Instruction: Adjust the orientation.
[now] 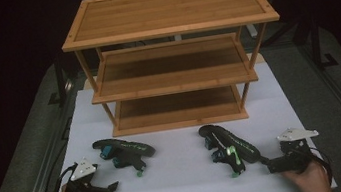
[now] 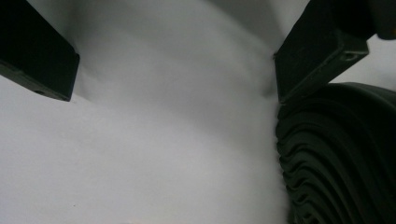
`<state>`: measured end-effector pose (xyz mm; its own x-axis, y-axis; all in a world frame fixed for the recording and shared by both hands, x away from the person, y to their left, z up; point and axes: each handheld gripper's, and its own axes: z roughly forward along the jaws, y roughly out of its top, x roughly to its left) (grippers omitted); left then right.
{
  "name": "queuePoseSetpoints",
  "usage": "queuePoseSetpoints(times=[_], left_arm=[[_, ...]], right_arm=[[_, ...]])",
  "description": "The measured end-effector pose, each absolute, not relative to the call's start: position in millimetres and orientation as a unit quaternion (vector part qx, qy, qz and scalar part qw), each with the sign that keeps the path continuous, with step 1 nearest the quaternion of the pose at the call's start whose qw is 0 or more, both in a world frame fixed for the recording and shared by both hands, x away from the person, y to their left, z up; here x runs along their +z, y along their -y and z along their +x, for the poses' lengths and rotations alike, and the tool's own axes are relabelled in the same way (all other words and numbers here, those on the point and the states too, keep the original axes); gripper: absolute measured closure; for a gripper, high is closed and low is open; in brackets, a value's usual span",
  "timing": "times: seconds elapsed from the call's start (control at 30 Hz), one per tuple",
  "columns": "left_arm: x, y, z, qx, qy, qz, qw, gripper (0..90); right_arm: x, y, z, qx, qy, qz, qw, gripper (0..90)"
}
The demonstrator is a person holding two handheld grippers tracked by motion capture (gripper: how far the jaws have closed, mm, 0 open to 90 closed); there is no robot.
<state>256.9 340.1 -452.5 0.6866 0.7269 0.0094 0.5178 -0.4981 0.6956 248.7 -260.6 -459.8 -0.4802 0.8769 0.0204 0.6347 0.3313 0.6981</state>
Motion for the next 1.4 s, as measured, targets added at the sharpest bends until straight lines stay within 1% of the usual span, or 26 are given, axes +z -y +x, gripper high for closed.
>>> queuePoseSetpoints(times=[0.4,0.57,0.67,0.77,0.83,0.9,1.0,1.07,1.13,1.17,1.2,1.3,1.4], left_arm=[[-452,-340,257,0.152,-0.366,0.852,0.343,0.0],[-451,-339,255,0.160,-0.367,0.851,0.341,0.0],[-450,-339,253,0.153,-0.373,0.845,0.352,0.0],[-445,-339,248,0.155,-0.370,0.842,0.360,6.6],[-443,-337,246,0.158,-0.366,0.841,0.365,7.0],[-440,-336,244,0.161,-0.360,0.840,0.372,15.3],[-437,-333,243,0.166,-0.356,0.838,0.378,16.5],[-435,-331,244,0.167,-0.350,0.838,0.384,21.7],[-433,-328,244,0.169,-0.346,0.838,0.388,24.9],[-432,-327,244,0.170,-0.343,0.838,0.390,30.2],[-431,-326,245,0.172,-0.342,0.836,0.393,32.7],[-429,-324,245,0.174,-0.339,0.835,0.397,39.1],[-430,-322,247,0.177,-0.337,0.834,0.399,42.5]], right_arm=[[-460,258,249,0.326,-0.790,0.484,0.188,0.0],[-460,258,249,0.325,-0.790,0.484,0.188,0.0],[-460,258,249,0.325,-0.790,0.484,0.188,0.0],[-460,258,249,0.326,-0.789,0.485,0.189,0.0],[-460,258,249,0.326,-0.789,0.485,0.188,0.0],[-460,258,249,0.326,-0.789,0.485,0.188,0.0],[-460,258,249,0.326,-0.789,0.485,0.188,0.0],[-460,258,249,0.326,-0.789,0.485,0.187,0.0],[-460,258,249,0.326,-0.789,0.485,0.187,0.0],[-460,258,249,0.327,-0.789,0.485,0.187,0.0],[-460,258,249,0.326,-0.789,0.485,0.187,0.0],[-460,258,249,0.326,-0.789,0.485,0.188,0.0],[-460,258,249,0.326,-0.789,0.485,0.187,0.0]])
